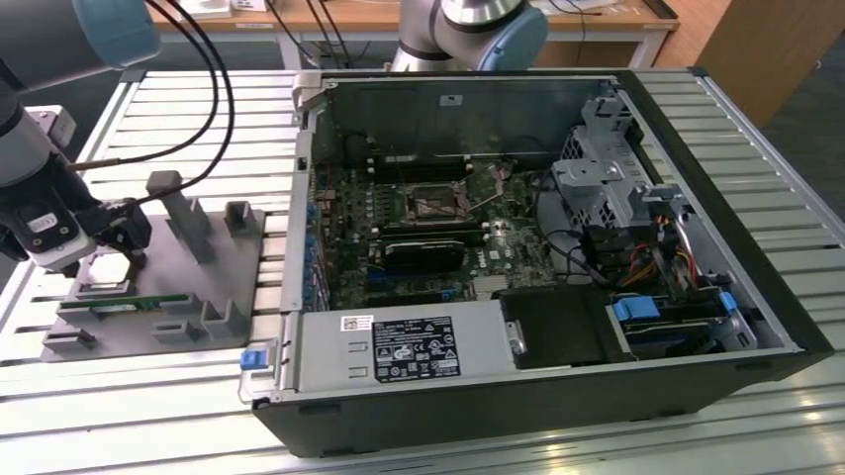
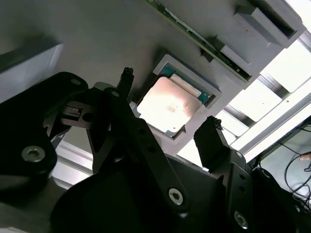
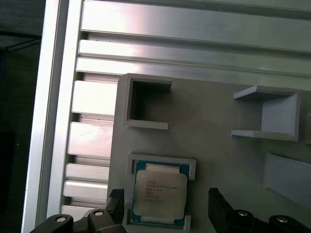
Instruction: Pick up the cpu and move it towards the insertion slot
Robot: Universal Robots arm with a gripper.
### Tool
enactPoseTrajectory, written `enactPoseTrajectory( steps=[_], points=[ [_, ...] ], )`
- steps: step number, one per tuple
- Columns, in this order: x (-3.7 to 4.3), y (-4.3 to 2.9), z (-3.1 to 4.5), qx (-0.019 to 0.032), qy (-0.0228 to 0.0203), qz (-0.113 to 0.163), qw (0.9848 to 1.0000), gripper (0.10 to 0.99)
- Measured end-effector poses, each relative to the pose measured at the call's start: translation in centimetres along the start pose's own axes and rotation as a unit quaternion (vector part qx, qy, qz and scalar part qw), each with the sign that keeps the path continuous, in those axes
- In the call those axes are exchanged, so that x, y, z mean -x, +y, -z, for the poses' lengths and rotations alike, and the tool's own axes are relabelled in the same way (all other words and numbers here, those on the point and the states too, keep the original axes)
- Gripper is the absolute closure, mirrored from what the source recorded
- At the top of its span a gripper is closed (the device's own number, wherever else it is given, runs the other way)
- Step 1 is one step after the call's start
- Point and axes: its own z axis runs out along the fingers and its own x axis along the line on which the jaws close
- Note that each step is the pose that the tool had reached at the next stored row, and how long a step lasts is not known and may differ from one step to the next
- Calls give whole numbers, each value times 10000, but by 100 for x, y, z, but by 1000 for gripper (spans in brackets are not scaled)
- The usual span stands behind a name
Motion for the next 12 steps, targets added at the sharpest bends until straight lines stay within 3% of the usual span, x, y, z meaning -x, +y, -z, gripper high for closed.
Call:
enactPoseTrajectory(
  steps=[10,11,12],
  points=[
    [-17,22,-62,-1,-2,0,10000,318],
    [-18,25,-66,0,-2,0,10000,392],
    [-21,27,-70,0,-2,0,10000,392]
  ],
)
